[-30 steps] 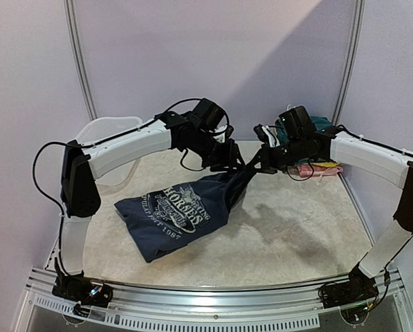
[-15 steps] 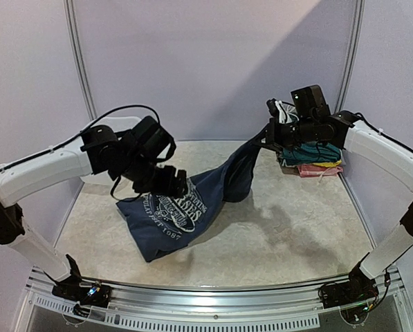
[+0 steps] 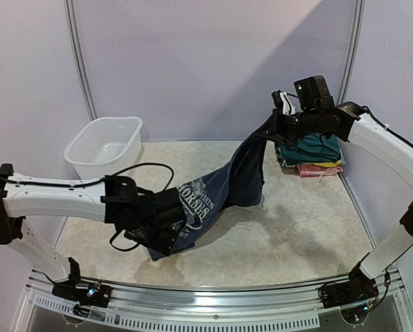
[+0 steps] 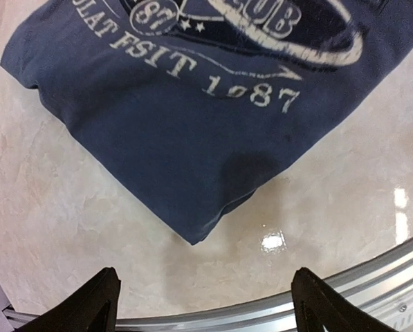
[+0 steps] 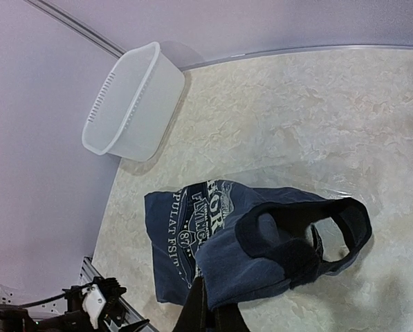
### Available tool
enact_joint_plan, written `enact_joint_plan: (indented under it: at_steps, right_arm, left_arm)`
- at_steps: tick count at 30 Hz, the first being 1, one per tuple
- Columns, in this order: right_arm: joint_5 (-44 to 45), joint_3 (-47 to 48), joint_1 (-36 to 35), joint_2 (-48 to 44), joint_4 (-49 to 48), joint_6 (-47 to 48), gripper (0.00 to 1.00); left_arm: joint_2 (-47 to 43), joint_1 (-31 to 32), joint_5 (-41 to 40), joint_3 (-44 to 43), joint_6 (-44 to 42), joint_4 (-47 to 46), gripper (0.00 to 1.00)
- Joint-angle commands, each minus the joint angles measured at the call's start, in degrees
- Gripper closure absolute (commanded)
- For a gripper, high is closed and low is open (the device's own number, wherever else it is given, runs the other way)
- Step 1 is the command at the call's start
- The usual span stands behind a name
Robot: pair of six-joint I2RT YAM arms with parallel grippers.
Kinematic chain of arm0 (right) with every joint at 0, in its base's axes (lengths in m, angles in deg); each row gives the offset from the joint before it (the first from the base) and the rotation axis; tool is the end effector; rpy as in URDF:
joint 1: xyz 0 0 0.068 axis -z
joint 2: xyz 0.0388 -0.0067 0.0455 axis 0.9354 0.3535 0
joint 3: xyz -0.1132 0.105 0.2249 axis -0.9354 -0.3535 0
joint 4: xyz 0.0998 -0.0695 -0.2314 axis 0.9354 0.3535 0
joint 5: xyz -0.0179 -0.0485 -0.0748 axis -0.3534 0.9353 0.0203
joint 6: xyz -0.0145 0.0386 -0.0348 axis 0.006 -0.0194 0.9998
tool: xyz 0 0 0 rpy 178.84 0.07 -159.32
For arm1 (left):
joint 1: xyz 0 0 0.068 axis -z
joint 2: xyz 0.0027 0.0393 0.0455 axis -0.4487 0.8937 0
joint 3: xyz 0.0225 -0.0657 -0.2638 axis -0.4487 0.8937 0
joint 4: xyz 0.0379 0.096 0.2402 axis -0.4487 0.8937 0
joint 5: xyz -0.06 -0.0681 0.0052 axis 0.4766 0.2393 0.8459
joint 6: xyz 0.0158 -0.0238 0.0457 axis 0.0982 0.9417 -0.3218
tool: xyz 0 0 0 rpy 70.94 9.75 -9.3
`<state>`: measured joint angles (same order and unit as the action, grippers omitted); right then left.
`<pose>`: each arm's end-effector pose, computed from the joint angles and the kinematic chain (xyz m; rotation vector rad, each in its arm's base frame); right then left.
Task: Fold and stack the mixed laundry pile
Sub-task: Pick up the crumpled tank top from the center of the board.
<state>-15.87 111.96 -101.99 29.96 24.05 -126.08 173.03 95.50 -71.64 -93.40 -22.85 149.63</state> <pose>0.2860 0.1953 0.3852 -0.1051 2.2943 0.9639 0.1057 -0.2415 0.2376 0.4038 2.7555 0.0523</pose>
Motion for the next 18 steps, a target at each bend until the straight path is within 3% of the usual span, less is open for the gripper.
enact_joint_plan:
  at_steps: [1,9,18]
  right_arm:
    - [2.57,5.02,-0.25,-0.69,3.06,-0.36,1.0]
    - [4.38,16.62,-0.19,0.34,8.63,-1.67,1.0]
    - [6.15,21.44,-0.26,0.61,10.62,-7.14,1.0]
  left_arm:
    - [4.89,2.61,-1.24,1.7,1.0,-4.09,0.12]
    - [12.08,5.75,-5.67,-10.11,-4.5,-3.6,0.08]
    - [20.44,5.1,-11.06,-21.64,-10.52,-9.0,0.04]
